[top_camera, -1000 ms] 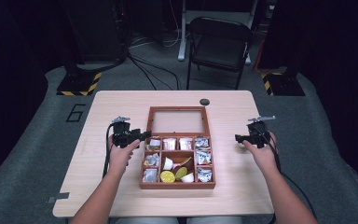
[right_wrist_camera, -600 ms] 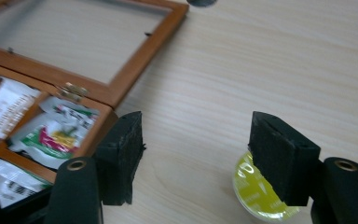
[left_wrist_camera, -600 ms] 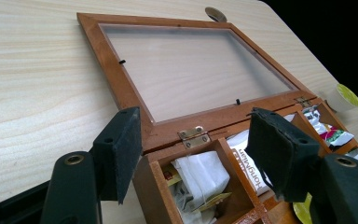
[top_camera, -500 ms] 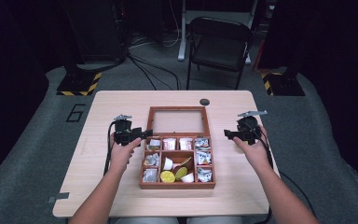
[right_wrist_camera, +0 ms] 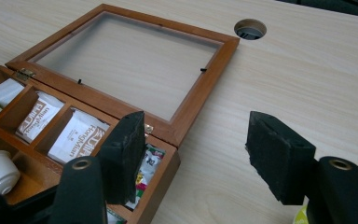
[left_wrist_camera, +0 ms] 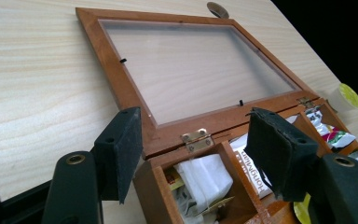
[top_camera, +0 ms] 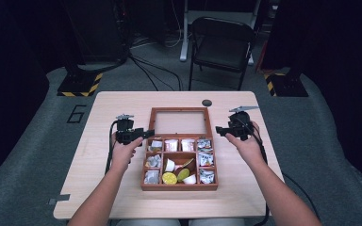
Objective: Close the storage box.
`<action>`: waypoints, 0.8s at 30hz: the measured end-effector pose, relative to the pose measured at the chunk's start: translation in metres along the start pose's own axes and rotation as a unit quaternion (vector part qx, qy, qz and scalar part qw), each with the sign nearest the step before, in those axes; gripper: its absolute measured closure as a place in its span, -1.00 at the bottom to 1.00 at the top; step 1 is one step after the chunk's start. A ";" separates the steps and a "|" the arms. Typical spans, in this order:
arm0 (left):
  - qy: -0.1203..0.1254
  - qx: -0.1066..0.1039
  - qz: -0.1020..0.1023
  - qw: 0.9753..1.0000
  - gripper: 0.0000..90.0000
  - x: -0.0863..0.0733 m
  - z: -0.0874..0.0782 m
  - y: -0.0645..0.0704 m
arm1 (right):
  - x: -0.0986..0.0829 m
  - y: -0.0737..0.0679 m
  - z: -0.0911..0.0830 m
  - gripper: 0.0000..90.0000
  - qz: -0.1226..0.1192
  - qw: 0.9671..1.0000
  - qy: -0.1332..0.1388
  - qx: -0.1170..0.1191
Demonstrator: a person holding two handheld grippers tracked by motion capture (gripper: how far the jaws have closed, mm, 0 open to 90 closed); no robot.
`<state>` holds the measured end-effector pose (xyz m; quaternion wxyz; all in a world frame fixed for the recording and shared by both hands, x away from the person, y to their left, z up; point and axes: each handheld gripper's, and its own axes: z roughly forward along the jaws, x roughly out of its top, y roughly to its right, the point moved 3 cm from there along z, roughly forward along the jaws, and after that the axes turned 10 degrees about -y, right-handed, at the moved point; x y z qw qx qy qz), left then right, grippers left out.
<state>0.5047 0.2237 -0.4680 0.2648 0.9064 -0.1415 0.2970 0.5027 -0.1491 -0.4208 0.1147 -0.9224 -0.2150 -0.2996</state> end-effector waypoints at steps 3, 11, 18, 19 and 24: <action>-0.002 0.003 0.002 1.000 -0.21 0.004 0.001 0.001 | 0.005 -0.003 0.001 -0.18 -0.004 1.000 0.001 0.002; -0.008 0.000 0.004 1.000 -0.19 0.012 0.005 0.003 | 0.014 -0.008 0.007 -0.15 0.004 1.000 0.000 0.015; -0.018 0.007 0.002 1.000 -0.17 0.016 0.014 0.002 | 0.019 -0.007 0.021 -0.15 0.013 1.000 -0.006 0.016; -0.021 0.007 0.006 1.000 -0.17 0.016 0.016 0.001 | 0.019 -0.006 0.023 -0.15 0.013 1.000 -0.006 0.017; -0.024 0.002 0.003 1.000 -0.17 0.017 0.023 -0.001 | 0.020 -0.004 0.033 -0.16 0.017 1.000 -0.008 0.017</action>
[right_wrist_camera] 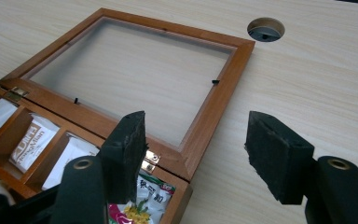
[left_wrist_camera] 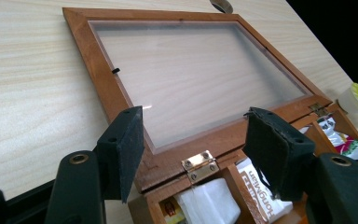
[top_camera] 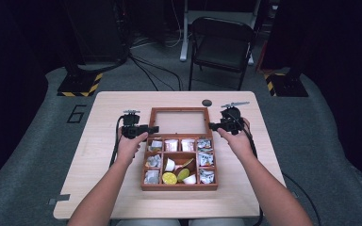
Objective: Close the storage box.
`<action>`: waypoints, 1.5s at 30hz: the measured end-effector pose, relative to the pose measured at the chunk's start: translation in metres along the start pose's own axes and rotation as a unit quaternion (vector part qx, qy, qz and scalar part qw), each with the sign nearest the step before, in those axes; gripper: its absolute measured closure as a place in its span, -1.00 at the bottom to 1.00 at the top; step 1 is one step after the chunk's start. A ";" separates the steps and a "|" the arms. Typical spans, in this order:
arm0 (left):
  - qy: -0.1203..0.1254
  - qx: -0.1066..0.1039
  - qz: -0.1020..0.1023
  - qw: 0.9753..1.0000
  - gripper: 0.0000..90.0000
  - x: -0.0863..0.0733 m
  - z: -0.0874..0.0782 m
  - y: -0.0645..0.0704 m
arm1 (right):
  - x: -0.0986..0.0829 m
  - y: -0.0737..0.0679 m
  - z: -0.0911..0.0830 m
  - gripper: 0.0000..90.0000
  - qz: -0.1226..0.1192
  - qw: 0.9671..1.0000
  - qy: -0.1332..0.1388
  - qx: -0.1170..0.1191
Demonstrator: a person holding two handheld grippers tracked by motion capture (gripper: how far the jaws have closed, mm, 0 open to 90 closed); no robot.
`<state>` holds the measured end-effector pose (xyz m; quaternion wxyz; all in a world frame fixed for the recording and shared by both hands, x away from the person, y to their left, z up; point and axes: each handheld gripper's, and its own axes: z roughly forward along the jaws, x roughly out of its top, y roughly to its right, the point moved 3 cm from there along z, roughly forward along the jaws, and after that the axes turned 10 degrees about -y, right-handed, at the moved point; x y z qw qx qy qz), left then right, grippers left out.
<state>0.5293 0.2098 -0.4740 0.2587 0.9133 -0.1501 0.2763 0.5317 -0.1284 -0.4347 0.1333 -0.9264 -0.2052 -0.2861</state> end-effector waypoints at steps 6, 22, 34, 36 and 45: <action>-0.003 -0.001 -0.001 1.000 -0.19 0.004 0.006 -0.006 | 0.002 -0.002 0.011 -0.17 0.002 1.000 -0.003 -0.004; -0.007 0.005 -0.018 1.000 -0.21 0.005 0.024 -0.014 | 0.002 -0.001 0.040 -0.19 0.015 1.000 -0.024 -0.011; -0.009 0.015 -0.022 1.000 -0.21 0.005 0.027 -0.016 | -0.006 0.003 0.055 -0.25 0.038 0.999 -0.036 -0.003; -0.009 0.020 -0.021 1.000 -0.22 0.005 0.027 -0.017 | -0.005 0.001 0.056 -0.25 0.040 0.999 -0.034 -0.001; -0.032 0.028 -0.024 0.999 -0.24 0.002 0.032 -0.023 | -0.007 -0.001 0.065 -0.25 0.047 0.998 -0.051 0.005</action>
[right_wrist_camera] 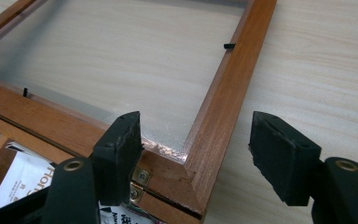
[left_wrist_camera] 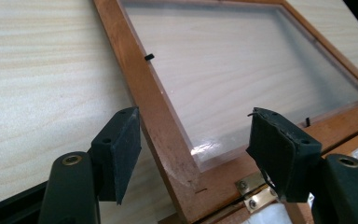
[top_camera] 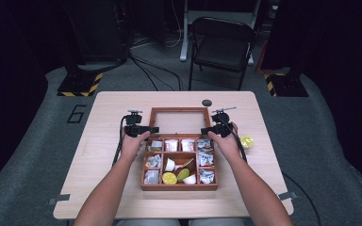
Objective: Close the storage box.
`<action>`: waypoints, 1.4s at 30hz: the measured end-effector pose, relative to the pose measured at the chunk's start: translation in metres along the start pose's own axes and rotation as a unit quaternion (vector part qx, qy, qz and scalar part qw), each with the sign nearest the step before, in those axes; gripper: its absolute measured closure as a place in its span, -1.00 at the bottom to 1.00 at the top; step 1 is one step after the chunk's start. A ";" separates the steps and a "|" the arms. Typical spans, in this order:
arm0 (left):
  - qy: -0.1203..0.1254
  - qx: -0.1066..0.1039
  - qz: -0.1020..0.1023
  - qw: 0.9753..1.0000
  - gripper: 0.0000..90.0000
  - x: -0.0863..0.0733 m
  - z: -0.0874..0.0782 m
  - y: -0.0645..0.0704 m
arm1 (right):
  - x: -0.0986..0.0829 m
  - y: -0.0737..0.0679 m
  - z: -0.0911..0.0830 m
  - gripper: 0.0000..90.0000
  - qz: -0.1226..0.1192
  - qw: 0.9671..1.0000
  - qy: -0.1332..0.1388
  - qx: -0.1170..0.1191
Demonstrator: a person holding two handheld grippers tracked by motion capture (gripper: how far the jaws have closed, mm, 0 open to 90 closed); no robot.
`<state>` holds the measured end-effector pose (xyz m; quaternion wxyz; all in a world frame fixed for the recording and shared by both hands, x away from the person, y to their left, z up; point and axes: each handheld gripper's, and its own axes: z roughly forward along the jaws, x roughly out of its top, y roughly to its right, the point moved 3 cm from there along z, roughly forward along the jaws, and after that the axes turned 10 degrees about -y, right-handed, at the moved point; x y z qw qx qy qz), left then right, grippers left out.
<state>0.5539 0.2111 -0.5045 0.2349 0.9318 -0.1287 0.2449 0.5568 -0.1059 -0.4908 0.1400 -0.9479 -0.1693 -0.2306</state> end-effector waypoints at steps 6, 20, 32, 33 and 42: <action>-0.001 -0.003 -0.011 1.000 -0.25 0.000 0.005 0.001 | -0.001 0.000 0.003 -0.26 0.004 1.000 -0.003 0.001; -0.006 -0.002 -0.018 1.000 -0.29 -0.002 0.011 -0.001 | 0.001 -0.001 0.011 -0.30 0.026 1.000 0.000 0.013; -0.002 -0.005 -0.023 1.000 -0.35 0.000 0.015 -0.001 | 0.003 0.005 0.016 -0.35 0.023 0.999 -0.006 0.041; -0.001 -0.006 -0.024 1.000 -0.36 0.000 0.015 -0.002 | 0.003 0.005 0.017 -0.36 0.027 0.999 -0.007 0.046; -0.001 -0.019 -0.030 0.999 -0.39 0.000 0.017 -0.004 | 0.004 0.007 0.020 -0.43 0.034 0.998 -0.006 0.056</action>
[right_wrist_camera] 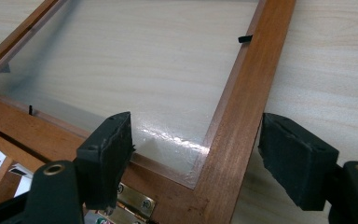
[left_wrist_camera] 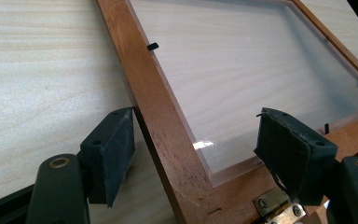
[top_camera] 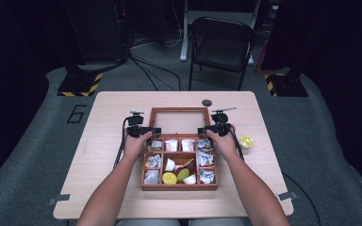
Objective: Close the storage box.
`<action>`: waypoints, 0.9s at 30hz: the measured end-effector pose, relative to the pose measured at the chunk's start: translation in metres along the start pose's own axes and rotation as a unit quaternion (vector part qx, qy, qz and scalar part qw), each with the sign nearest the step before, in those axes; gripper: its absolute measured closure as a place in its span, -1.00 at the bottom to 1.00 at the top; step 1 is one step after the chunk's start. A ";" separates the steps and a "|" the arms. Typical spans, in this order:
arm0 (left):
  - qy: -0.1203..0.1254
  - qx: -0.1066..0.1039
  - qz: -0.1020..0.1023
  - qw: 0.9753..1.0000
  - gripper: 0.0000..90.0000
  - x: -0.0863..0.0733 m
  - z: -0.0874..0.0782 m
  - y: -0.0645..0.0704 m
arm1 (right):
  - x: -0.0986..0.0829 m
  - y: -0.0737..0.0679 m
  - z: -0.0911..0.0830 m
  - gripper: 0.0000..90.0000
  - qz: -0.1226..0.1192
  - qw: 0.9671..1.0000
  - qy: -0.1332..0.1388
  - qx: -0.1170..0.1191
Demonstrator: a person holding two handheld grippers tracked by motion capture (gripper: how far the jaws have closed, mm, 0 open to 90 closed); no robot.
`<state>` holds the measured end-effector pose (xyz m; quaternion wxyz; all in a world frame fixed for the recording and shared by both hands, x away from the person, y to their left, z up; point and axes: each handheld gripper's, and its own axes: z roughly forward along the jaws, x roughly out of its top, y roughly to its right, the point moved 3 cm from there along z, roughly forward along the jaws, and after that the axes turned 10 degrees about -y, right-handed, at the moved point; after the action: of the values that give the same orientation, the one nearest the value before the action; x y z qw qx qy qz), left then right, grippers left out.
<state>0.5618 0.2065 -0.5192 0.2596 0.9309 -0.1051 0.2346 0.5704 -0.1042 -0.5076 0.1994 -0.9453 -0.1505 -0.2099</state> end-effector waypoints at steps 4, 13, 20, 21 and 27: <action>-0.002 -0.012 -0.011 1.000 -0.39 0.001 0.002 0.000 | 0.000 0.001 0.001 -0.44 0.000 1.000 -0.002 0.004; -0.007 -0.008 -0.013 1.000 -0.41 0.003 0.004 0.002 | 0.001 0.004 0.003 -0.47 0.009 1.000 -0.004 0.019; -0.007 -0.010 -0.013 1.000 -0.38 0.003 0.003 0.000 | 0.002 0.002 0.000 -0.34 0.007 1.000 -0.002 0.004; -0.006 -0.009 -0.013 1.000 -0.37 0.003 0.003 0.000 | 0.003 0.003 -0.001 -0.31 0.009 1.000 -0.001 0.004; 0.001 -0.013 -0.025 1.000 -0.33 0.003 0.003 0.001 | 0.003 0.010 -0.002 -0.23 0.035 0.999 0.002 0.031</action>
<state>0.5653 0.2044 -0.5194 0.2777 0.9295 -0.0845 0.2274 0.5761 -0.1133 -0.5080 0.2359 -0.9430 -0.1237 -0.1996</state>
